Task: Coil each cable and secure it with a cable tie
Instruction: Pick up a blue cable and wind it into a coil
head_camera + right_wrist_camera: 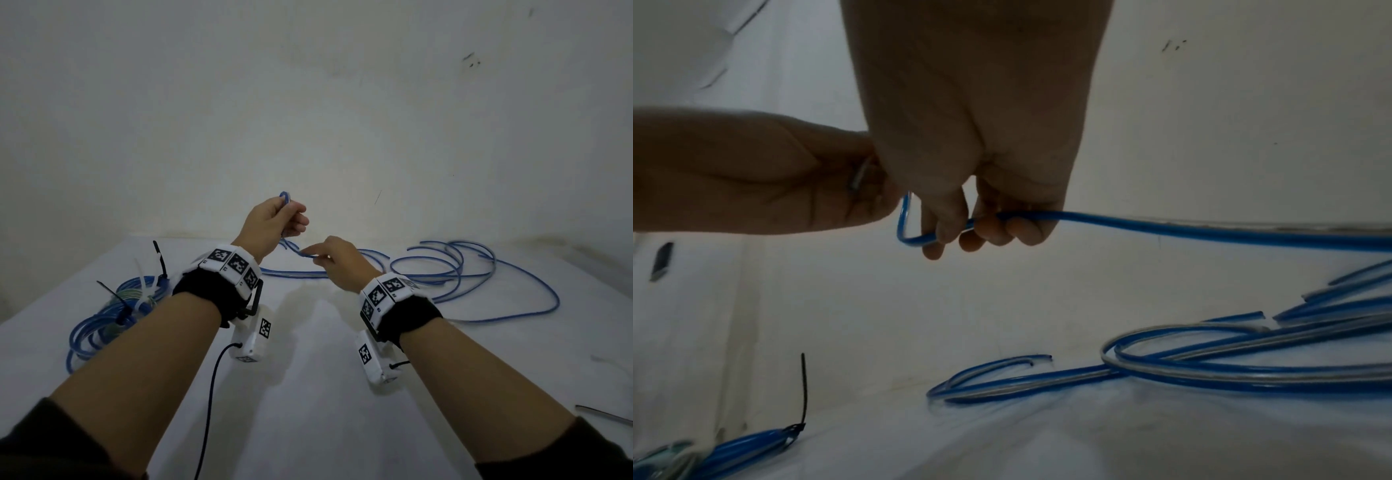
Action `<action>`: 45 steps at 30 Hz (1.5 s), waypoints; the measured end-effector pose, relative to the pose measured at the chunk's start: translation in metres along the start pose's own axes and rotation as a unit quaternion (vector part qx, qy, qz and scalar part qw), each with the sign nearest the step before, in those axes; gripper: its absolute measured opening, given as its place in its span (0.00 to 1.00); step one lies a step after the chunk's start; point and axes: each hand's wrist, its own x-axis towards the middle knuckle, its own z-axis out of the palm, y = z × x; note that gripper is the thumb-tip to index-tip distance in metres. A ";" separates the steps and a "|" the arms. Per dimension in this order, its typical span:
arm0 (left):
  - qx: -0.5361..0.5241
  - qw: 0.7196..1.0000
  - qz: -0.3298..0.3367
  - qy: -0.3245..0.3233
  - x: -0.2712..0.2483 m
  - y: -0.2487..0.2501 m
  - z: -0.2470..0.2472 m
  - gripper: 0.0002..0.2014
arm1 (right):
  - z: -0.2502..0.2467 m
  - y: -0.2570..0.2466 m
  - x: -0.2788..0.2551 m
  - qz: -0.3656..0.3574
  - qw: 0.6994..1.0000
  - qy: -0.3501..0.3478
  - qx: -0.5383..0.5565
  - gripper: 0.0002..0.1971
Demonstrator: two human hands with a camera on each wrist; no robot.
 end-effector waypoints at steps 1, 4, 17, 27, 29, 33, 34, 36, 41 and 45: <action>0.025 1.000 0.005 -0.001 0.000 -0.004 0.000 0.09 | 0.000 -0.002 0.000 -0.016 1.000 0.001 0.003 0.17; 0.127 0.992 0.015 -0.014 -0.002 -0.013 -0.003 0.10 | -0.003 -0.003 -0.003 -0.029 0.997 0.021 0.067 0.13; 0.395 0.912 -0.031 -0.105 -0.014 -0.008 -0.014 0.18 | -0.020 0.016 -0.006 -0.060 0.955 0.248 -0.148 0.05; 0.350 0.927 -0.044 -0.129 -0.016 -0.011 -0.010 0.22 | -0.025 0.008 -0.011 0.077 0.975 0.182 -0.099 0.15; 0.341 0.928 -0.049 -0.141 -0.017 -0.011 -0.012 0.20 | -0.026 0.010 -0.009 0.072 0.983 0.150 -0.074 0.15; 0.269 0.947 -0.069 -0.160 -0.018 -0.006 -0.010 0.19 | -0.025 0.015 -0.005 0.033 0.993 0.093 -0.059 0.16; 0.255 0.951 -0.076 -0.156 -0.019 -0.005 -0.010 0.19 | -0.023 0.017 -0.003 0.031 0.995 0.073 -0.068 0.16; 0.248 0.954 -0.085 -0.147 -0.019 -0.005 -0.010 0.21 | -0.020 0.019 -0.003 0.035 0.995 0.052 -0.079 0.18; 0.150 0.970 -0.114 -0.154 -0.017 -0.004 -0.013 0.21 | -0.021 0.012 -0.013 0.028 0.997 0.067 -0.022 0.14; 0.068 0.980 -0.121 -0.146 -0.016 0.001 -0.011 0.19 | -0.021 0.015 -0.015 0.039 0.990 0.136 -0.002 0.07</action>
